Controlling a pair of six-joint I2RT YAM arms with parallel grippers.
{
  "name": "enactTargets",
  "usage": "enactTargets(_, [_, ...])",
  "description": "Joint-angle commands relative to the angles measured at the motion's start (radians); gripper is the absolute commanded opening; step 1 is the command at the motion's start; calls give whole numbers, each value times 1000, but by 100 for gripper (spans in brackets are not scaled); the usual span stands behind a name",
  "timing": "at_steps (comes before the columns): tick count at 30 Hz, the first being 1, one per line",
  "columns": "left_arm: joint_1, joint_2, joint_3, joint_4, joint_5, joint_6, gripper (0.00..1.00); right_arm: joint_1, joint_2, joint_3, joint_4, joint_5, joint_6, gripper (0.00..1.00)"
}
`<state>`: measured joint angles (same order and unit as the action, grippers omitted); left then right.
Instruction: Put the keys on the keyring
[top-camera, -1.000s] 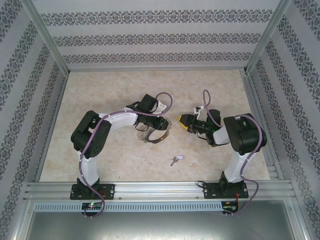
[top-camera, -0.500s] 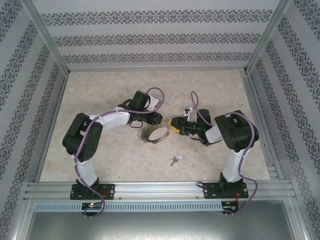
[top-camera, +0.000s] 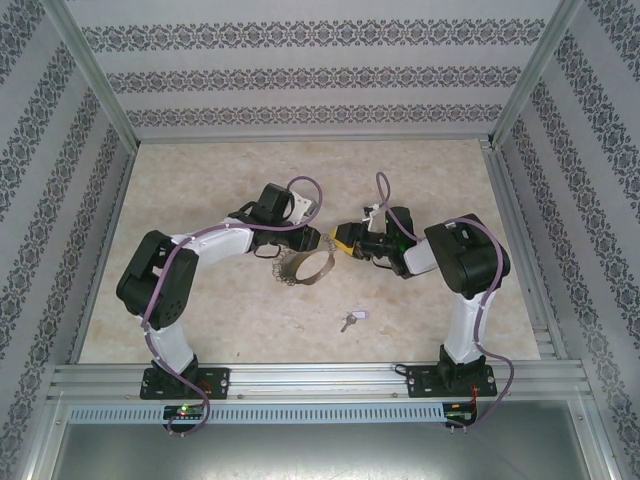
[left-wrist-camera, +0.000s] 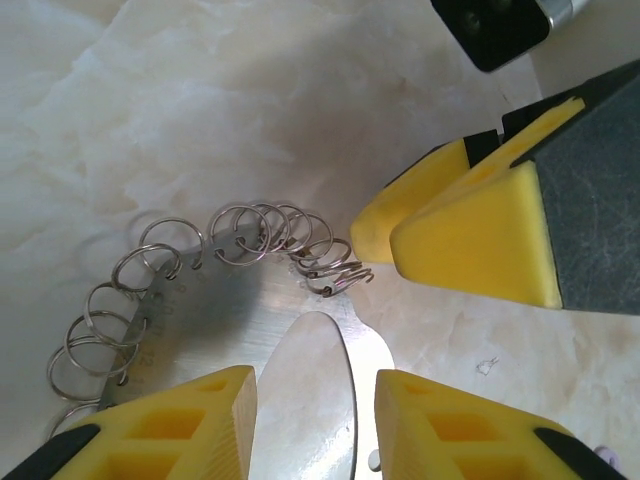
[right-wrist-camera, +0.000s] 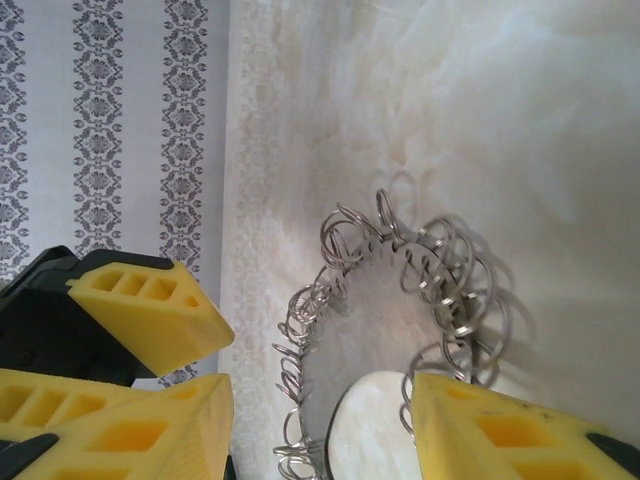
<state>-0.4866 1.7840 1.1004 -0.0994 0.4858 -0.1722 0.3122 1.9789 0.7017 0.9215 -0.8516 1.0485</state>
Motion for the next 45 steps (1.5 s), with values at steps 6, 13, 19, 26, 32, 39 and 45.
enactTargets(6, [15,-42,-19,44,116,12,37,11,-26,-10,-30,21,-39,50])
enactTargets(13, [12,3,-1,13,205,55,36,-11,-163,-56,-199,79,-159,50])
enactTargets(19, [-16,67,45,-32,210,93,34,13,-312,-19,-619,267,-400,49])
enactTargets(26, [-45,127,92,-45,177,112,33,23,-398,-16,-862,447,-503,46])
enactTargets(32, [-52,176,139,-57,155,119,32,49,-391,-20,-862,425,-512,33])
enactTargets(39, [-56,205,156,-59,134,120,31,81,-353,9,-846,397,-510,29])
enactTargets(45, [-55,225,160,-56,122,121,31,91,-324,26,-823,385,-500,25])
